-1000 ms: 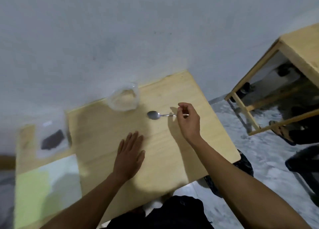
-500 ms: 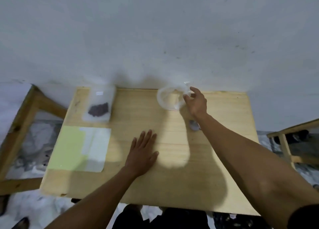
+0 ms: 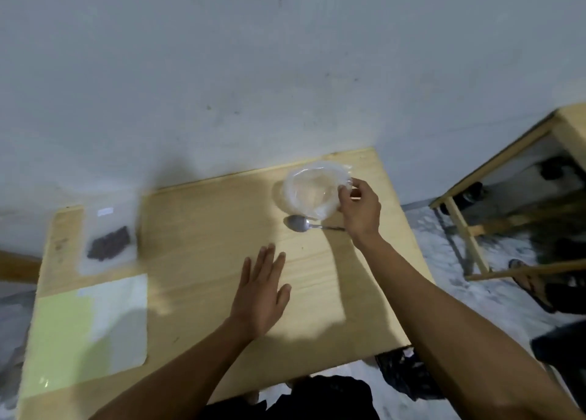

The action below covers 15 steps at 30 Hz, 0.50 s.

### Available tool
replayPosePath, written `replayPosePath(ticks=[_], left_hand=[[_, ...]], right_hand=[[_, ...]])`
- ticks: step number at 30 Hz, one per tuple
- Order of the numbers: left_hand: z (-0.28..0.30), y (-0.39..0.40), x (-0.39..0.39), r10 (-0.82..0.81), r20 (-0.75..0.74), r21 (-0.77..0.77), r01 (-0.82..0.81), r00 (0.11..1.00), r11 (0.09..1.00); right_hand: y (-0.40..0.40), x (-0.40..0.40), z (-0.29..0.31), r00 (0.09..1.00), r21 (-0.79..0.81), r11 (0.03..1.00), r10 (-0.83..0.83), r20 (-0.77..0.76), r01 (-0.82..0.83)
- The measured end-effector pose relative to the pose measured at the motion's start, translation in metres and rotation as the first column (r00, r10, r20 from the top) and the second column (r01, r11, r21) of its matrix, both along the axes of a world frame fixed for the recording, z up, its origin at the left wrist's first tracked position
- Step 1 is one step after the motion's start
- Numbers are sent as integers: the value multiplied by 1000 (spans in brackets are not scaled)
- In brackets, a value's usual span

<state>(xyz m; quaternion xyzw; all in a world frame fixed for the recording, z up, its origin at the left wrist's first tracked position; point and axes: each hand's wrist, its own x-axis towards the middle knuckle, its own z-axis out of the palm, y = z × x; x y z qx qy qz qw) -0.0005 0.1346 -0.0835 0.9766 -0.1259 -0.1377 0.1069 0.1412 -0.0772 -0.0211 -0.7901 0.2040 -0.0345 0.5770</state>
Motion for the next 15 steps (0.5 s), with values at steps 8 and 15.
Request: replayPosePath(ticks=[8,15], left_hand=[[-6,-73,15,-367,43,39,366,929,930],[-13,-119,24,-453,21,51,452,891,891]], right_hand=[[-119,-88,-10,838,61,836,-545,-15,545],[-196,-182,-29,426,189,397,-894,-143,898]])
